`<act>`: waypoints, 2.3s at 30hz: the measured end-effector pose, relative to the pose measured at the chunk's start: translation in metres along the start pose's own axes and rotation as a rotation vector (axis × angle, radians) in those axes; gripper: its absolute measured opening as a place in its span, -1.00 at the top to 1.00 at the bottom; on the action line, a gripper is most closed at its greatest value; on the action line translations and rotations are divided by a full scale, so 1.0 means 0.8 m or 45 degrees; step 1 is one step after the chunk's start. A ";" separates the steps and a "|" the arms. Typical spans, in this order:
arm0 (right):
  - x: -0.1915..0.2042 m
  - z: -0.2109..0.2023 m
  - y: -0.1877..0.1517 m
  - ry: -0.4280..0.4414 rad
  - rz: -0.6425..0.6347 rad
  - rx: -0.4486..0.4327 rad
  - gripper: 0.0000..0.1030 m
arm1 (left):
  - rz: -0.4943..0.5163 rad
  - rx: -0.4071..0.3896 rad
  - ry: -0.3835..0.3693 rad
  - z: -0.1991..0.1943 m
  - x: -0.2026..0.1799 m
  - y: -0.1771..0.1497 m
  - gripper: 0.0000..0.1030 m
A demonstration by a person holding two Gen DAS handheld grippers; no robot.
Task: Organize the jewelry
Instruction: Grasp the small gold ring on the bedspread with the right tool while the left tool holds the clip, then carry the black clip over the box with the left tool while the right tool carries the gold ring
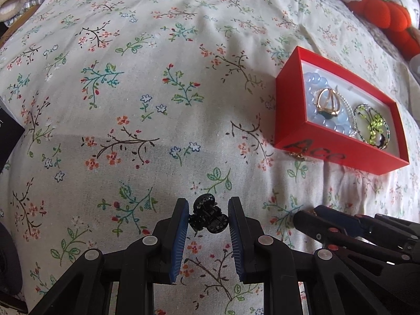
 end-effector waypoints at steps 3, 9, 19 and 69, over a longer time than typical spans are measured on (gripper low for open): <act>0.001 0.000 0.001 -0.002 -0.008 -0.003 0.55 | -0.001 0.002 0.001 0.000 0.000 0.000 0.51; -0.003 -0.007 0.000 0.007 -0.005 -0.017 0.57 | 0.000 -0.001 0.004 0.001 -0.005 0.001 0.51; -0.027 -0.038 -0.001 0.036 0.041 -0.075 0.57 | -0.019 -0.025 -0.025 -0.004 -0.014 0.007 0.51; -0.177 -0.126 0.043 0.093 0.255 -0.397 0.57 | 0.121 -0.223 -0.360 0.025 -0.178 0.063 0.50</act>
Point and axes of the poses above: each gripper's, at about its wrist camera, not at the fingertips, and z roughly the way its jaws point, x to its left, y to its top, the point moved 5 cm from there along z, roughly the way its jaws point, and after that the axes turned 3 degrees about -z, right-handed, at the moved point
